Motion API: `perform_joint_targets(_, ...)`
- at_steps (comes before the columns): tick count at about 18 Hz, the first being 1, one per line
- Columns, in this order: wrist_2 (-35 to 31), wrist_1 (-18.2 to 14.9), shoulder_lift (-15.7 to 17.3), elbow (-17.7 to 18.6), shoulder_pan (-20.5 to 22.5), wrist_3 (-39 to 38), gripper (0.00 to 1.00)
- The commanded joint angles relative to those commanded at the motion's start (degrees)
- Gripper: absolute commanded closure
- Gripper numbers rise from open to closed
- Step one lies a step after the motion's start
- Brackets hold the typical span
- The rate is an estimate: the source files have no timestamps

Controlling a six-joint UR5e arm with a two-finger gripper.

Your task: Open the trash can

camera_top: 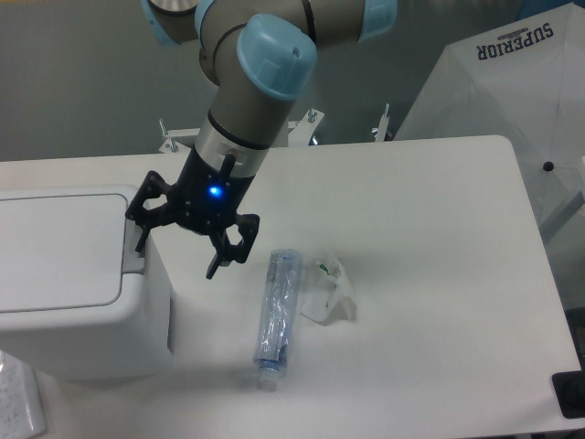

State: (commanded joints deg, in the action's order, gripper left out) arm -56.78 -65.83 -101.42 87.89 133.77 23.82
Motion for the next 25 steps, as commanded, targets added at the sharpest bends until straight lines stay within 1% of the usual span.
perform_joint_targets(2,0.0,0.7,-0.18,0.09,-0.09,-0.09,0.0)
perform_joint_targets(6,0.0,0.79,-0.35,-0.09,-0.18,-0.18,0.0)
perform_joint_targets(9,0.35,0.79,-0.44,-1.05,0.09,-0.18,0.0)
perform_joint_targets(11,0.44,0.79,-0.35,-1.76,1.66,-0.09,0.0)
perform_joint_targets(12,0.53,0.79,-0.09,-2.02,3.58,0.09,0.0)
perform_joint_targets(13,0.53,1.32,-0.18,-2.28,5.08,0.26,0.0)
perform_joint_targets(15,0.27,5.08,-1.05,-2.46,6.94,0.52,0.0)
perform_joint_targets(17,-0.44,9.21,-2.89,-2.64,9.22,0.44,0.0)
perform_joint_targets(19,-4.63,10.2,-4.74,-3.86,9.93,0.79,0.0)
perform_joint_targets(20,-7.09,10.37,-5.27,-4.65,10.98,1.57,0.0)
perform_joint_targets(21,-8.6,10.46,-6.49,-5.53,11.86,3.32,0.0)
perform_joint_targets(23,-10.27,10.55,-9.3,-6.68,12.22,9.28,0.0)
perform_joint_targets(25,-14.74,10.55,-12.29,-6.77,12.74,18.23,0.0)
